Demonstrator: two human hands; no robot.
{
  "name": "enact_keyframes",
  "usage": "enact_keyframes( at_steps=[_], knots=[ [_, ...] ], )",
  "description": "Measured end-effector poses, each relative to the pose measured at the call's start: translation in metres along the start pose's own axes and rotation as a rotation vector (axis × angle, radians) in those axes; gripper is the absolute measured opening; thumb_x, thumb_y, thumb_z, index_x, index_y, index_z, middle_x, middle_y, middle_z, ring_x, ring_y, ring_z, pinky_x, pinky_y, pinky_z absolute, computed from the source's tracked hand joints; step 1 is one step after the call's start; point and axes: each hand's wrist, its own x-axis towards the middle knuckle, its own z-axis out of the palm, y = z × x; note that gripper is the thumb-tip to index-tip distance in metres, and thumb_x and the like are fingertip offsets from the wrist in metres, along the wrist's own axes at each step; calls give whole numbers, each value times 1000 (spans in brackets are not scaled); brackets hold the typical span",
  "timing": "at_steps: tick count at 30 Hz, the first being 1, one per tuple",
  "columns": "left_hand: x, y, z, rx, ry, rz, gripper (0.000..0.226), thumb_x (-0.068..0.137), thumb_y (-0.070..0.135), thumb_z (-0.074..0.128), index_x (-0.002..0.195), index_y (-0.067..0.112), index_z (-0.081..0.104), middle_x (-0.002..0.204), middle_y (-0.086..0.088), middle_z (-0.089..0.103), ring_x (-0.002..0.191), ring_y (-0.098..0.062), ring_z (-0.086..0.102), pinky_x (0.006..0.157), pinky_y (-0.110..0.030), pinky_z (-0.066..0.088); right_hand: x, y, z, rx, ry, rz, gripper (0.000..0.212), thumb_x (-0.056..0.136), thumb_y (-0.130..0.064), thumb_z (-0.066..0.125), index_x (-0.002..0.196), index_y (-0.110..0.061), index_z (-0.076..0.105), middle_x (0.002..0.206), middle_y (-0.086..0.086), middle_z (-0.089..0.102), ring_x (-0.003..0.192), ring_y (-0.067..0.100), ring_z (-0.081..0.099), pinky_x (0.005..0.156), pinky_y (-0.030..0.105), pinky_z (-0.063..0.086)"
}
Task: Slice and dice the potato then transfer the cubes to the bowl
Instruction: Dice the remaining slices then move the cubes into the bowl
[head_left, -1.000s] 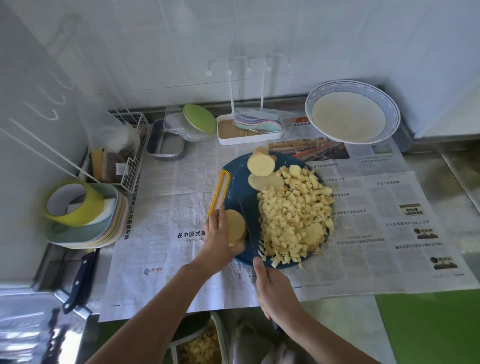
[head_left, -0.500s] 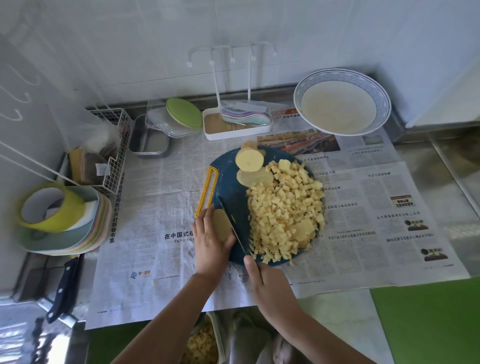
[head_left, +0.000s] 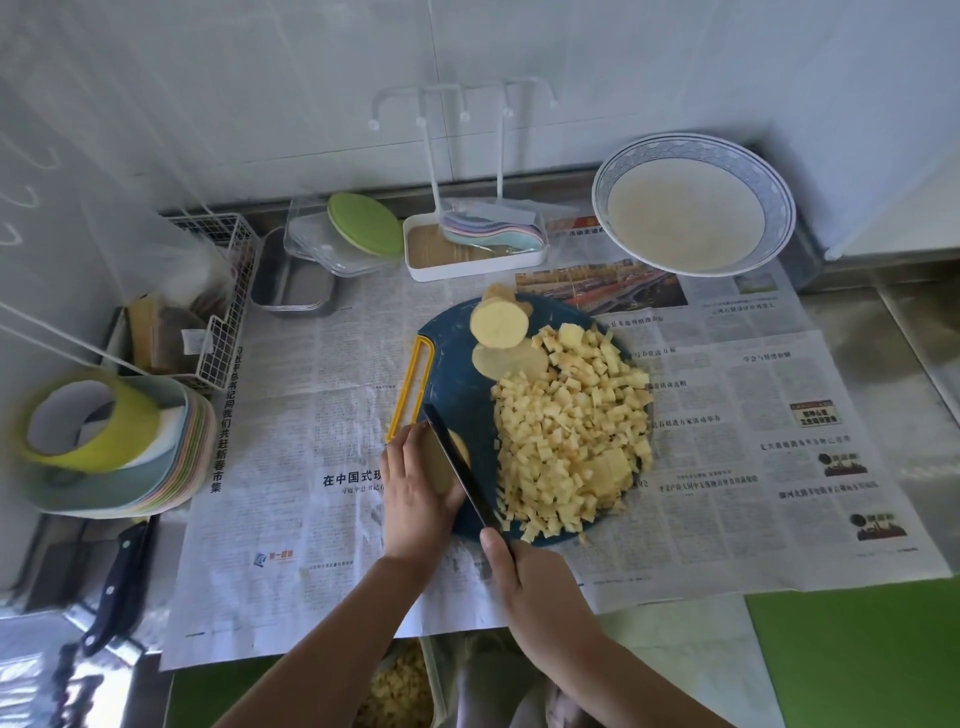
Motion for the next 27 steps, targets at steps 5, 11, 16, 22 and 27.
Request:
enact_keyframes(
  at_steps=[5,11,16,22,27],
  knots=[
    [3,-6,2,10,-9,31,79,76,53,53,136,2,40,131,-16,44,117,-21,33,99,-37,27,1,-4,-4,5,-39,15,52,100,-51,22,64,-21,44,59,-6,45,53,7,43,56,20,37],
    [6,-12,6,19,2,40,69,79,43,54,135,5,42,129,-15,45,115,-21,36,96,-39,33,23,-7,2,62,-53,72,58,98,-53,23,57,-16,40,50,-4,39,46,9,38,50,23,32],
    [5,-11,7,-15,17,32,60,84,36,46,134,3,44,130,-15,44,117,-21,37,99,-38,32,23,-4,15,197,-6,100,59,88,-62,18,52,-17,32,40,-4,31,40,9,31,49,26,28],
    [3,-7,7,-76,49,6,55,85,31,44,132,4,43,130,-11,40,118,-18,37,100,-37,33,18,3,11,417,-21,138,59,95,-57,30,54,-15,31,39,-5,30,36,9,31,46,28,28],
    [3,-8,6,-73,52,9,55,85,31,46,132,3,43,130,-13,40,119,-20,37,101,-38,34,6,0,3,113,49,-44,50,93,-54,22,56,-23,33,44,-4,34,48,7,42,51,21,28]
  ],
)
